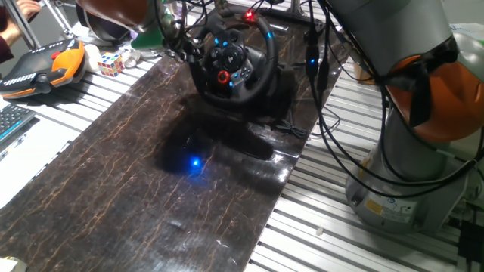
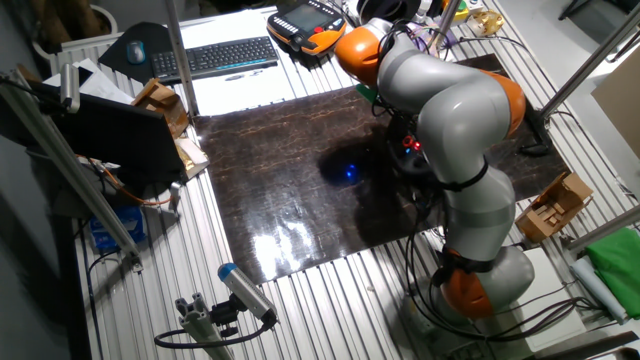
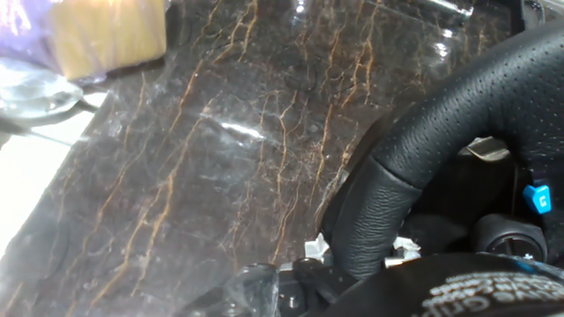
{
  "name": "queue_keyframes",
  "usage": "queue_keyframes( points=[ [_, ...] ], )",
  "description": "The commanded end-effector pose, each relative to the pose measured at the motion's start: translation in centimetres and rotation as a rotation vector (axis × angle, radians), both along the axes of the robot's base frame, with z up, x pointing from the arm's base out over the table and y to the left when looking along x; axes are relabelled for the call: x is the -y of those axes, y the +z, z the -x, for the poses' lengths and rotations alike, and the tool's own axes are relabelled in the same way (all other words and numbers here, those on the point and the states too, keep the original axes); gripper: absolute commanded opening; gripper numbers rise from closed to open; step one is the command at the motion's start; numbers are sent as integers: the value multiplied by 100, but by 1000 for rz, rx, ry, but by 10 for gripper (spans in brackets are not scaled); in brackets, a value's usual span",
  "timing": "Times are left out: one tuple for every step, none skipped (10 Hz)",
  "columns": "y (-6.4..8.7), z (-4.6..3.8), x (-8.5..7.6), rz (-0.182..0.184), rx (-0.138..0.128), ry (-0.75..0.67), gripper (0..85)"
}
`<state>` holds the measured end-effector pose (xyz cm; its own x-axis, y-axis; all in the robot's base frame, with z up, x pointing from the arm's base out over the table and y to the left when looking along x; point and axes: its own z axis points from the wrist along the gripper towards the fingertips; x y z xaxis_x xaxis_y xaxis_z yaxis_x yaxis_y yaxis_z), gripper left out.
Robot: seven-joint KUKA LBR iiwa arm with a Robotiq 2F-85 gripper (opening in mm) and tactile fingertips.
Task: Rotate the steering wheel 90 degrees clockwise
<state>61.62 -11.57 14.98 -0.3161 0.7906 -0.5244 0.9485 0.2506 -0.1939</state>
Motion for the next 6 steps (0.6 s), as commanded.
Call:
queue_keyframes(
  points=[
    [8, -2, 3, 1, 6, -13, 7],
    [21, -6, 11, 5, 17, -30, 7],
    [44, -14, 23, 16, 24, -42, 7],
    [67, -22, 49, 20, 30, -49, 7],
    [107, -31, 93, 19, 32, -51, 7],
    [158, -40, 149, 8, 35, -59, 7]
  ],
)
